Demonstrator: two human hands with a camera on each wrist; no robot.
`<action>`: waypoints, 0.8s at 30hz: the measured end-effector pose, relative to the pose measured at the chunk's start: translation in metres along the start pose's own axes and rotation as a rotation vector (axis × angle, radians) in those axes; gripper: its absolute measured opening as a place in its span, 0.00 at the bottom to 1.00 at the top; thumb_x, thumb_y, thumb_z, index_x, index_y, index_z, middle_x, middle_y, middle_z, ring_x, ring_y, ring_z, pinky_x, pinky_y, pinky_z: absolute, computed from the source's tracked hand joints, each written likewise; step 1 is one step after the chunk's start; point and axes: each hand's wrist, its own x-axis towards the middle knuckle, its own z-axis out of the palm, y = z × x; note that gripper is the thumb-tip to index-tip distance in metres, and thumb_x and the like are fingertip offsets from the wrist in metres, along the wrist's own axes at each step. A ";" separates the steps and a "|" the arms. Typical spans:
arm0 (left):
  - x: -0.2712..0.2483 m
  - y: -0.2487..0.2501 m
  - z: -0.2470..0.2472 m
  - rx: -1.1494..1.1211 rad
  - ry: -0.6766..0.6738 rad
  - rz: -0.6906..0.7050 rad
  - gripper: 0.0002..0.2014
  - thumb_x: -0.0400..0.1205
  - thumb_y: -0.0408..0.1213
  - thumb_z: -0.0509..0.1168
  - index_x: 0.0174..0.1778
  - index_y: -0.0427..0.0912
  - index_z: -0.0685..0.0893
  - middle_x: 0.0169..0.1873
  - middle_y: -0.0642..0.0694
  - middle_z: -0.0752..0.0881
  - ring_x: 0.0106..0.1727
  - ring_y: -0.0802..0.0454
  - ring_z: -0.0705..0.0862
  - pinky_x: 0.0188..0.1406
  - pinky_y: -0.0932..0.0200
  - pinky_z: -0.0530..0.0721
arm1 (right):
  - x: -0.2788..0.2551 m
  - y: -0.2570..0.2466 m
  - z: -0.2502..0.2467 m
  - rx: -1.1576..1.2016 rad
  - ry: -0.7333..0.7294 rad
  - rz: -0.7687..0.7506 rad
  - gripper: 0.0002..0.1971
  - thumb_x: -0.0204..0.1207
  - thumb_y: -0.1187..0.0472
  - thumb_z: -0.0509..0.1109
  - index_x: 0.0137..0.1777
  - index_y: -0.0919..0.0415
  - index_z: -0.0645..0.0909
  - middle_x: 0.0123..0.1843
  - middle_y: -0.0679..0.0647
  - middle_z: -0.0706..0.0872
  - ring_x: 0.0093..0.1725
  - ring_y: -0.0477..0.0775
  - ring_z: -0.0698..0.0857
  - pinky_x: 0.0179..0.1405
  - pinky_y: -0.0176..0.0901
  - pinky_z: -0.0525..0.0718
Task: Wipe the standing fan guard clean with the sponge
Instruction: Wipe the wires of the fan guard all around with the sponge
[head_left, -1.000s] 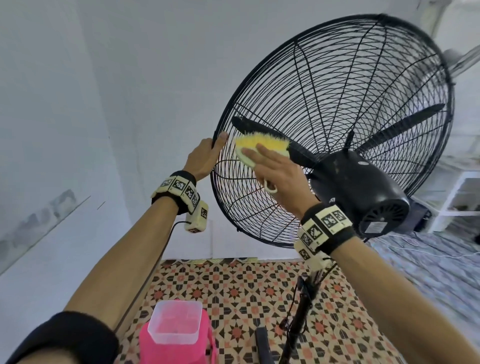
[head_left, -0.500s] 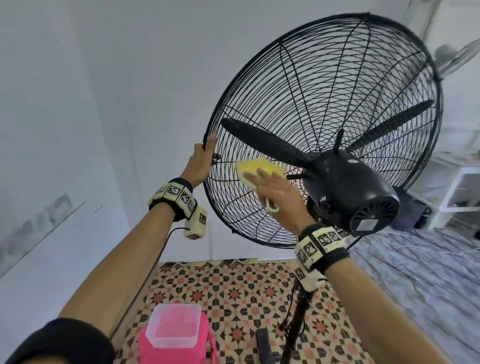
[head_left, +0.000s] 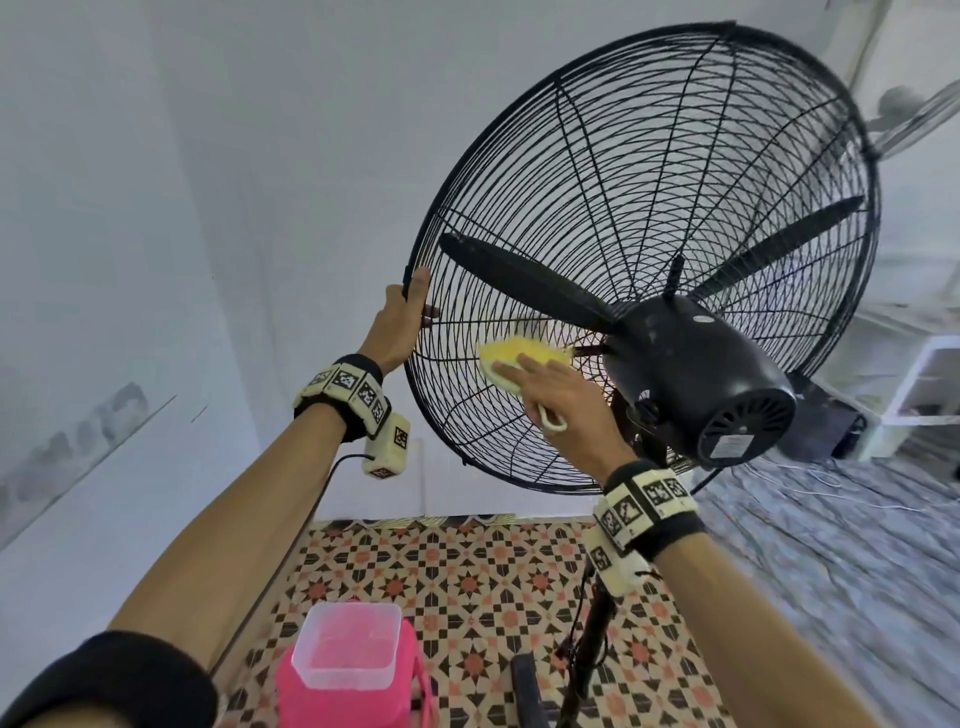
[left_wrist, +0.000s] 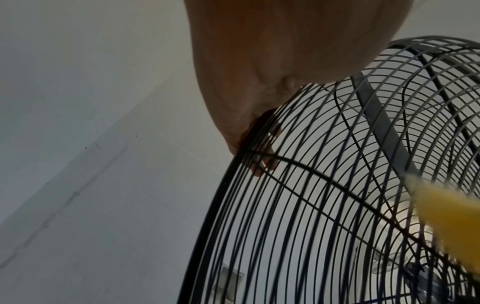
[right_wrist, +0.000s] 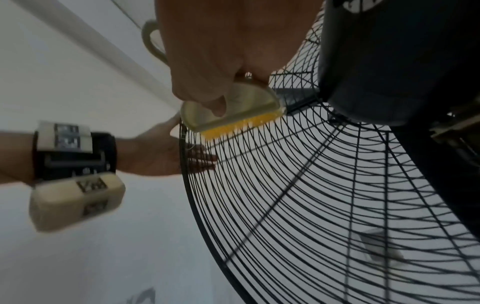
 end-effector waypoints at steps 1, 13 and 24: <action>0.000 0.000 0.000 -0.013 0.004 -0.004 0.47 0.82 0.78 0.39 0.76 0.40 0.72 0.62 0.46 0.87 0.67 0.43 0.84 0.74 0.43 0.73 | 0.003 -0.003 -0.004 0.021 0.035 0.001 0.20 0.75 0.66 0.69 0.41 0.37 0.67 0.75 0.48 0.82 0.81 0.59 0.75 0.80 0.71 0.71; -0.001 -0.003 0.001 -0.069 0.000 -0.019 0.52 0.75 0.83 0.42 0.75 0.40 0.71 0.59 0.45 0.90 0.65 0.45 0.87 0.79 0.35 0.74 | 0.001 -0.006 0.007 0.304 0.286 0.202 0.19 0.71 0.85 0.66 0.36 0.59 0.72 0.71 0.61 0.85 0.81 0.52 0.76 0.62 0.41 0.84; 0.006 -0.015 0.002 -0.052 0.024 -0.024 0.61 0.62 0.93 0.41 0.73 0.44 0.72 0.63 0.42 0.88 0.66 0.42 0.86 0.77 0.34 0.76 | 0.035 -0.025 -0.019 0.767 0.998 0.789 0.12 0.82 0.64 0.73 0.47 0.59 0.70 0.50 0.57 0.87 0.46 0.53 0.93 0.39 0.54 0.93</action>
